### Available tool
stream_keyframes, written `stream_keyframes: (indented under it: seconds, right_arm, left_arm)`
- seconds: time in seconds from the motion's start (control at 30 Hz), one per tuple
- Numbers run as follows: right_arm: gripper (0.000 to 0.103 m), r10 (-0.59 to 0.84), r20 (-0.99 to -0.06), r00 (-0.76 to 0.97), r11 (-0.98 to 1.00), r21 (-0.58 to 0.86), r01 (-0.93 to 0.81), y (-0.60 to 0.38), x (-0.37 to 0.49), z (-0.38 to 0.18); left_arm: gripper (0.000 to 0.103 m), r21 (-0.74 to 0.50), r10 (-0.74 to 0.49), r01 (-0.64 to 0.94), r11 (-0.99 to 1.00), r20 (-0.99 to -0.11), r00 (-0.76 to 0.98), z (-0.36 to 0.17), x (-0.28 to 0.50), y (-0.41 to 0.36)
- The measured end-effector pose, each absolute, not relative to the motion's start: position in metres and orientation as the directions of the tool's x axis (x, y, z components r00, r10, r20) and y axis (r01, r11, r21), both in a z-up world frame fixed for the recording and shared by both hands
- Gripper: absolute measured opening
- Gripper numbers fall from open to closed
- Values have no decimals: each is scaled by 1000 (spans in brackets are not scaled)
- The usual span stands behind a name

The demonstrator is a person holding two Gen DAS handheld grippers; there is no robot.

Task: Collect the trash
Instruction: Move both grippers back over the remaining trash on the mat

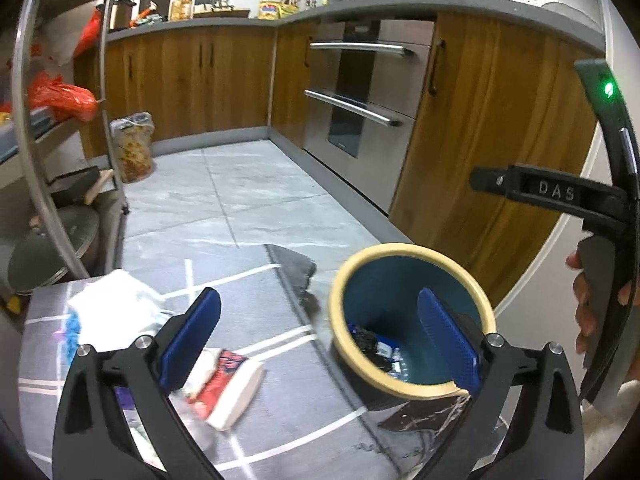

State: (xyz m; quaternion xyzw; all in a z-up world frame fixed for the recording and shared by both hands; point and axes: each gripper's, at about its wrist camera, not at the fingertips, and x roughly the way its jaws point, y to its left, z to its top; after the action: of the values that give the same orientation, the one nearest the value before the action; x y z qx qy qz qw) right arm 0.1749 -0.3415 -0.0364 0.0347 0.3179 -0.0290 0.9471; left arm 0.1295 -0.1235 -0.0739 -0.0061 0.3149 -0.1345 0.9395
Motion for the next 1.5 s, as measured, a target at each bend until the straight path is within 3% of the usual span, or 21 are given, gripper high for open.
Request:
stream_keyframes:
  seconds: [0.17,0.33,1.03,1.3,1.5]
  right_arm:
    - [98,-11,-536,844,1000,10,20,-309,165,-21]
    - [98,76,-531,844,997,44,-63,-278,161,-20]
    - [95,308,-644,700,944,116,-309,-130,190,-56]
    - [70,359,-732,579,918,164,-362,-104,236,-103]
    - [65,389,-767,511,893,176,-415,-81,256,-126]
  left_arm:
    - [97,-56,-214,223,973,-582,785,-66,119,-101]
    - [97,-60,-175,172,983,-568,804,-57,105,-68]
    - [97,-132,97,-218,967,-598,796,-58,73,118]
    - [97,-134,122,-257,957,-616,778,-69,102,130]
    - [97,-131,122,-281,951,-676,727,-91,123,140]
